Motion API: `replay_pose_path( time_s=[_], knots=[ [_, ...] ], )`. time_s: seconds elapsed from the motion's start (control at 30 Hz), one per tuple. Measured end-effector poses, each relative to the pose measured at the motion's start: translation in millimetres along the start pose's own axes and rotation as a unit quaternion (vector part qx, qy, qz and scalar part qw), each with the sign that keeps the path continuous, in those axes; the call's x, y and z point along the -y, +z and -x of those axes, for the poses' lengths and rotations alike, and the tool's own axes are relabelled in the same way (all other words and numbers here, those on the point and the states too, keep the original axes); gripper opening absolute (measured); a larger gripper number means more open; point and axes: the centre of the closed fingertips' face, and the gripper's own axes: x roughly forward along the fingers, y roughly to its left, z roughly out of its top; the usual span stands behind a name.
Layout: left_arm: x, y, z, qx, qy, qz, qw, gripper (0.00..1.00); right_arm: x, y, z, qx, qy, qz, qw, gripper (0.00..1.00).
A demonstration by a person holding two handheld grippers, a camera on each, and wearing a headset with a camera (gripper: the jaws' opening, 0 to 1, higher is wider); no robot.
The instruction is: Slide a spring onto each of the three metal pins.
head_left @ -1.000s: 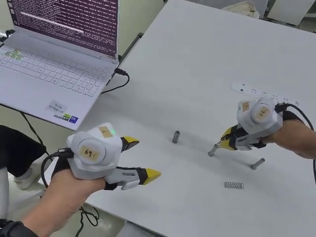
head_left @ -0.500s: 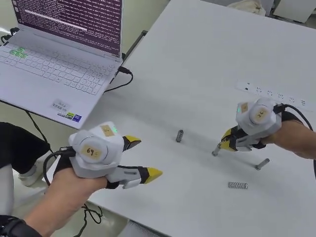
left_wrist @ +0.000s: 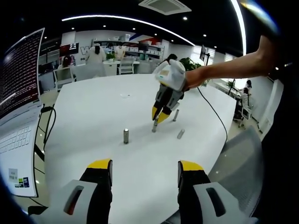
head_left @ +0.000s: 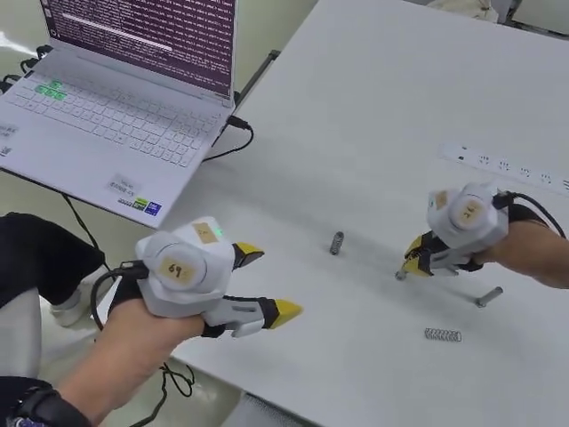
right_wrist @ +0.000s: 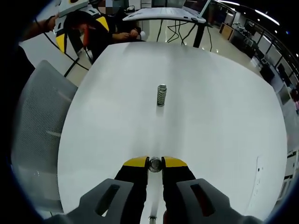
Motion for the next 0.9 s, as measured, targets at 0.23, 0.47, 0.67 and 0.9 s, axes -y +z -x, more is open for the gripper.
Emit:
replay_pose_path(
  time_s=[0.23, 0.47, 0.67, 0.9],
  knots=[
    [0.5, -0.2, 0.3, -0.002, 0.0, 0.001, 1.0, 0.51, -0.2, -3.3, -6.1, -0.007, 0.002, 0.003, 1.0, 0.09],
    [0.1, -0.2, -1.1, -0.006, 0.001, 0.001, 1.0, 0.51, -0.7, -6.6, -10.7, -0.012, 0.005, 0.008, 0.9999, 0.09],
    [-2.3, 3.7, -0.6, -0.003, 0.004, 0.0, 1.0, 0.51, 2.1, -11.1, -14.7, -0.015, 0.008, 0.009, 0.9998, 0.09],
    [0.1, 2.8, -0.8, -0.005, 0.002, 0.001, 1.0, 0.51, 2.7, -16.4, -15.8, -0.021, 0.007, 0.007, 0.9997, 0.13]
  ],
)
